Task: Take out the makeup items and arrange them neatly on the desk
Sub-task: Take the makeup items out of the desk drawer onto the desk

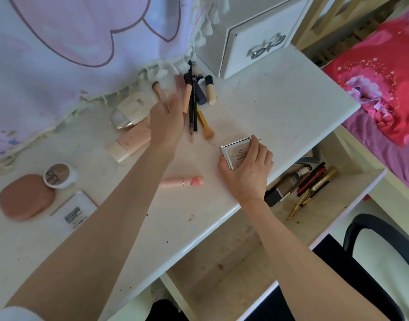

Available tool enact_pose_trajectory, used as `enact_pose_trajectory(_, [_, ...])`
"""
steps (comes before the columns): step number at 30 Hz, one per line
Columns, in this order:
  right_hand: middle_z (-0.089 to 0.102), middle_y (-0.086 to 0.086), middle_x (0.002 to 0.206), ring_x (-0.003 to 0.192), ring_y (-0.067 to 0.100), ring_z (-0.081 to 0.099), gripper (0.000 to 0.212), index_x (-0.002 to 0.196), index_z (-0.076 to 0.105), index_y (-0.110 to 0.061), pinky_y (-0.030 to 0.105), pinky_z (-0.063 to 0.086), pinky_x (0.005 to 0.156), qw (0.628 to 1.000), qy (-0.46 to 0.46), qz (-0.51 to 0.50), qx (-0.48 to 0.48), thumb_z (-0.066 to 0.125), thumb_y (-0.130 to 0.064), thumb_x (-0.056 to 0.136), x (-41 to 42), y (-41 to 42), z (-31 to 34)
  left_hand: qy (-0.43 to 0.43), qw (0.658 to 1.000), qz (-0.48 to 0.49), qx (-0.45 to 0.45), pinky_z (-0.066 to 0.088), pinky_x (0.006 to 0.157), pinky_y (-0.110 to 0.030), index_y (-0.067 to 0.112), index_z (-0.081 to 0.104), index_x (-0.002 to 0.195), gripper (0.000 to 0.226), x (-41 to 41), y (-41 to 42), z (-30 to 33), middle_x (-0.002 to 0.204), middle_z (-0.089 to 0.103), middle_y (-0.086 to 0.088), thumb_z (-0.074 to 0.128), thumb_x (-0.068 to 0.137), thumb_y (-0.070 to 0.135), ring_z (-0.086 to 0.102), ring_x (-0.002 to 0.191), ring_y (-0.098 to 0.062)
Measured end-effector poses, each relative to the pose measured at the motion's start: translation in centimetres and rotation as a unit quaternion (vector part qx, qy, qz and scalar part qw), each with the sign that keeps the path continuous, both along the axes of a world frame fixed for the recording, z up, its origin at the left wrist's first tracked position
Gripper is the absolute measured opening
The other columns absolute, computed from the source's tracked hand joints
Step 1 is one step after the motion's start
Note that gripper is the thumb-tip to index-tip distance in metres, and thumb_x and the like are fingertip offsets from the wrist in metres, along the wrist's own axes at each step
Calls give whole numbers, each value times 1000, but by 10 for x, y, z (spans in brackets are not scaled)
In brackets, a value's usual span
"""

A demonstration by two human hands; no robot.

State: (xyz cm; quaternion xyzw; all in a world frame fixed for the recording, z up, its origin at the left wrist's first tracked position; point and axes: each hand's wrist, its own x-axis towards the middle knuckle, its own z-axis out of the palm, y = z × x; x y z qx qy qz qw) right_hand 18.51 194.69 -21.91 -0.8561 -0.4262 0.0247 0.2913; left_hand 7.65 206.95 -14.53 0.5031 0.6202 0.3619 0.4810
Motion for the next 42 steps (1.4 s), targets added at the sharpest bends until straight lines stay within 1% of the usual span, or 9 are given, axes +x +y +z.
enact_pose_trajectory(4, [52,15,114,104,32,46,78,131,43,0,36,33,91,1000,-6,1,-7,63,-49,74,1,-1,1,87,992,-76,44,34,57,-21,2,57,87,35,-36,-40,-9,70,51,1,41,96,33,45,61,-10])
enact_pose_trajectory(8, [52,16,114,105,32,45,79,131,42,0,36,32,91,1000,-9,1,-8,61,-51,74,0,-1,1,213,955,-200,56,39,80,-24,17,52,119,28,-69,-82,-19,102,54,6,39,97,28,52,89,-10])
enact_pose_trajectory(11, [52,16,115,105,33,45,79,131,42,0,37,32,91,1000,-11,2,-10,60,-51,75,1,0,0,341,879,-304,138,41,63,-23,16,46,119,25,-81,-105,-24,99,41,1,42,95,17,51,71,-13])
enact_pose_trajectory(13, [51,16,115,105,32,45,79,131,42,0,38,33,91,1000,-13,0,-9,57,-53,74,0,0,0,370,859,-330,126,45,61,-24,14,45,120,33,-81,-112,-26,101,35,-1,52,89,6,44,67,-11])
enact_pose_trajectory(16, [51,15,115,105,32,44,80,131,42,-1,37,33,92,1000,-12,-2,-8,53,-55,73,0,0,1,386,862,-311,108,49,64,-32,12,47,120,42,-71,-105,-27,108,37,-8,53,83,-5,42,77,-17])
enact_pose_trajectory(20, [51,15,116,106,32,44,81,132,41,-1,37,32,92,1000,-10,-2,-9,53,-56,73,1,0,0,404,855,-290,144,35,59,-29,9,45,120,36,-48,-76,-29,109,38,-12,47,86,-3,37,78,-18])
enact_pose_trajectory(31, [51,16,117,107,32,45,79,132,41,0,39,33,93,1000,-12,0,-10,64,-49,75,1,1,-2,388,853,-286,202,35,64,-26,17,40,131,54,-23,-41,-46,116,42,-11,47,84,-8,42,104,-26])
enact_pose_trajectory(38, [51,15,117,107,31,44,80,133,40,-1,37,32,93,1000,-12,1,-4,60,-53,74,1,0,-2,348,864,-291,216,41,92,-35,5,36,137,51,-37,-48,-46,128,40,-18,49,88,0,38,116,-31])
enact_pose_trajectory(42, [47,12,123,113,29,40,80,135,40,-6,35,29,94,998,-19,25,-51,60,-56,76,1,-1,3,365,867,-271,206,38,94,-34,1,35,138,48,-54,-64,-44,121,38,-20,49,92,10,35,115,-33])
